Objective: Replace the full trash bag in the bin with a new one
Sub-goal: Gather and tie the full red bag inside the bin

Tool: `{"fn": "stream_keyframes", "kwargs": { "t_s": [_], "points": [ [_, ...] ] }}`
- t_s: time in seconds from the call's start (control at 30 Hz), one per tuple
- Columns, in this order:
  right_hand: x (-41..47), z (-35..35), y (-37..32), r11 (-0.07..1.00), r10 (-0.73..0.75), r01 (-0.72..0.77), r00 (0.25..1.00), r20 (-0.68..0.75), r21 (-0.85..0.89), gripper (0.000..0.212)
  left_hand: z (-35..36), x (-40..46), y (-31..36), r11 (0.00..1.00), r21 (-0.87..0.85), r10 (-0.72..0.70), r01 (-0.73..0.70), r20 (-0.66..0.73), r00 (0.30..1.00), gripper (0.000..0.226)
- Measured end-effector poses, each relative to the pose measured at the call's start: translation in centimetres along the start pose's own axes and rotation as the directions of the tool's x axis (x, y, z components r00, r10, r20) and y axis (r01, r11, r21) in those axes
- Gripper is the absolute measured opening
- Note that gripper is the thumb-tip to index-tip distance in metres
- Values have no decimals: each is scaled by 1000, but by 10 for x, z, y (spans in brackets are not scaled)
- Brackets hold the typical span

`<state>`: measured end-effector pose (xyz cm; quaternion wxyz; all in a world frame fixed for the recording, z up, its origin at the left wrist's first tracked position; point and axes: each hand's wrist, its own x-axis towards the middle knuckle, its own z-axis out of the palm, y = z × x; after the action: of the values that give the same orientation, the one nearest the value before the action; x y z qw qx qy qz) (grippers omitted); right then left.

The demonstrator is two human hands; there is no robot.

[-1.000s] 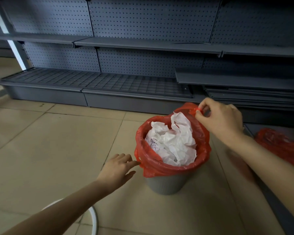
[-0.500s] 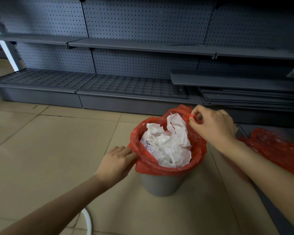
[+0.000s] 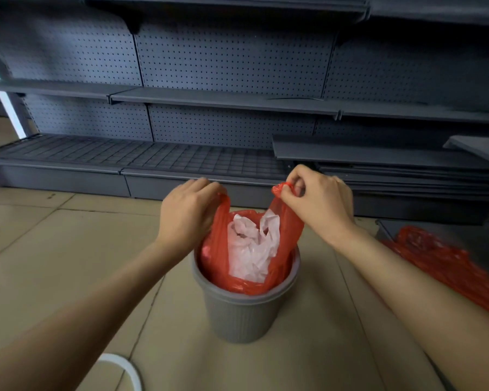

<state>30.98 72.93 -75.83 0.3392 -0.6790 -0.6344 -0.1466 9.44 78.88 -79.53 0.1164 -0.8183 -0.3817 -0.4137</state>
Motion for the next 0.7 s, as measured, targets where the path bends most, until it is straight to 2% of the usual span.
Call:
{"fn": "stream_keyframes", "kwargs": {
  "t_s": [0.1, 0.27, 0.43, 0.5, 0.7],
  "points": [
    [7, -7, -6, 1000, 6, -5, 999, -37, 26, 17, -2, 11, 4, 997, -27, -70, 69, -56, 996, 27],
    [28, -16, -18, 979, 110, -96, 992, -67, 181, 22, -9, 44, 9, 929, -124, -356, 349, -42, 933, 8],
    [35, -10, -20, 954, 170, -155, 985, -36, 257, 18, -15, 76, 19, 925, -34, -378, 377, -5, 926, 13],
    [31, -3, -14, 961, 166, -161, 986, -4, 224, 16, -8, 70, 22, 907, -62, -415, 416, 23, 909, 13],
    [5, 10, 14, 980, 170, -177, 982, 79, 86, 12, 19, 33, 19, 928, -69, -363, 366, 47, 931, 13]
  ]
}}
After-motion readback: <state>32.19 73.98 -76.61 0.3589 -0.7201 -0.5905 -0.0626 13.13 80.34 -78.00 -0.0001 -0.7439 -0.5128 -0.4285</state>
